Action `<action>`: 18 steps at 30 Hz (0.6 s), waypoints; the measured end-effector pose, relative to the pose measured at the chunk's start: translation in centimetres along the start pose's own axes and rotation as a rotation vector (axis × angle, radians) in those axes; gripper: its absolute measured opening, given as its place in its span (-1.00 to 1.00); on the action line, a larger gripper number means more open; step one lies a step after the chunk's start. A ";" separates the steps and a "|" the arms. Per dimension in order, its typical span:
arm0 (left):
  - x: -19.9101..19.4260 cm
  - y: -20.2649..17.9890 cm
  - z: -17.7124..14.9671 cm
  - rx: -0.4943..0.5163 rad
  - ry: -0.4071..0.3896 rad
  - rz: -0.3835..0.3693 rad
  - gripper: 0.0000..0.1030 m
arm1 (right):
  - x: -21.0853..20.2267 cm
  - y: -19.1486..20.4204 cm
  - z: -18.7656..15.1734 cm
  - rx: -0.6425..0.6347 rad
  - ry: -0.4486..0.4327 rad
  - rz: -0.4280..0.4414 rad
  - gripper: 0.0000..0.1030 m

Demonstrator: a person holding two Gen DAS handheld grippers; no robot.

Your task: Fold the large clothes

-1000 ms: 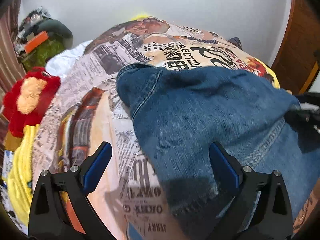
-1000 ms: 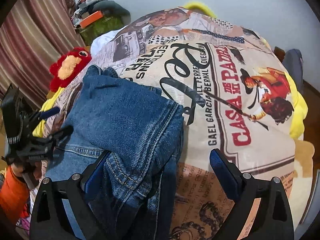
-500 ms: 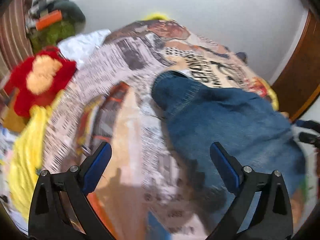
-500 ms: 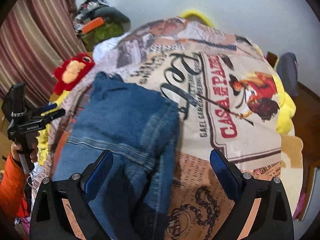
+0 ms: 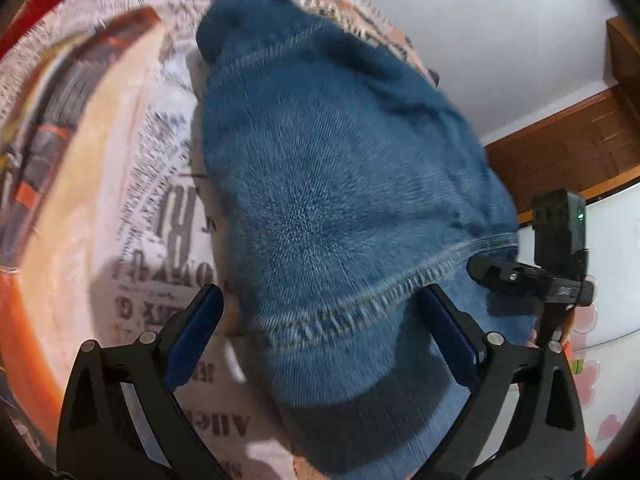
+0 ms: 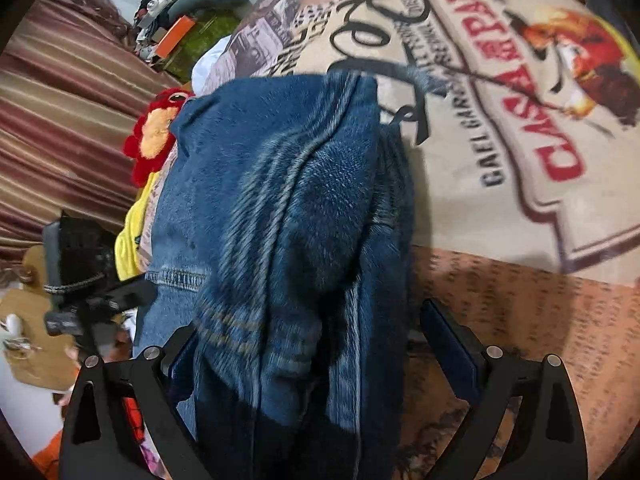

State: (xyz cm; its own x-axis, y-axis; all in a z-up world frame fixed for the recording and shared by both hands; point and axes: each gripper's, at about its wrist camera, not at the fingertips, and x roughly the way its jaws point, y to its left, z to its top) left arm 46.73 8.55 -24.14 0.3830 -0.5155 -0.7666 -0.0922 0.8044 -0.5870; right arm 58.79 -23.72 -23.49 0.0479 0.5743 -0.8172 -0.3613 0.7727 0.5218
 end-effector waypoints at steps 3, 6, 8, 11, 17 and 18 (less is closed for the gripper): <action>1.6 -0.2 0.6 -0.019 0.015 -0.033 0.95 | 0.7 0.3 0.4 -0.026 0.007 0.002 0.92; 2.6 -0.4 1.2 -0.043 0.012 -0.054 0.95 | 1.1 0.8 0.6 -0.056 0.006 0.003 0.97; 3.3 -0.3 1.8 -0.072 0.007 -0.061 0.91 | 1.3 0.9 0.6 -0.047 -0.005 0.001 0.98; 3.4 -0.4 2.3 -0.085 0.001 -0.066 0.70 | 1.3 1.5 0.6 -0.055 -0.030 -0.014 0.83; 1.1 -2.0 1.8 -0.002 -0.056 0.019 0.23 | -0.1 3.2 -0.3 -0.058 -0.066 0.035 -0.05; 0.6 -2.4 1.8 0.006 -0.065 0.026 0.20 | -0.4 3.6 -0.4 -0.062 -0.072 0.035 -0.08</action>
State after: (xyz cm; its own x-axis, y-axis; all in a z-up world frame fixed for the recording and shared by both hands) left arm 48.77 6.88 -22.72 0.4397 -0.4741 -0.7629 -0.0971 0.8193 -0.5651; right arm 57.10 -21.26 -21.36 0.1004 0.6202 -0.7780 -0.4208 0.7351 0.5316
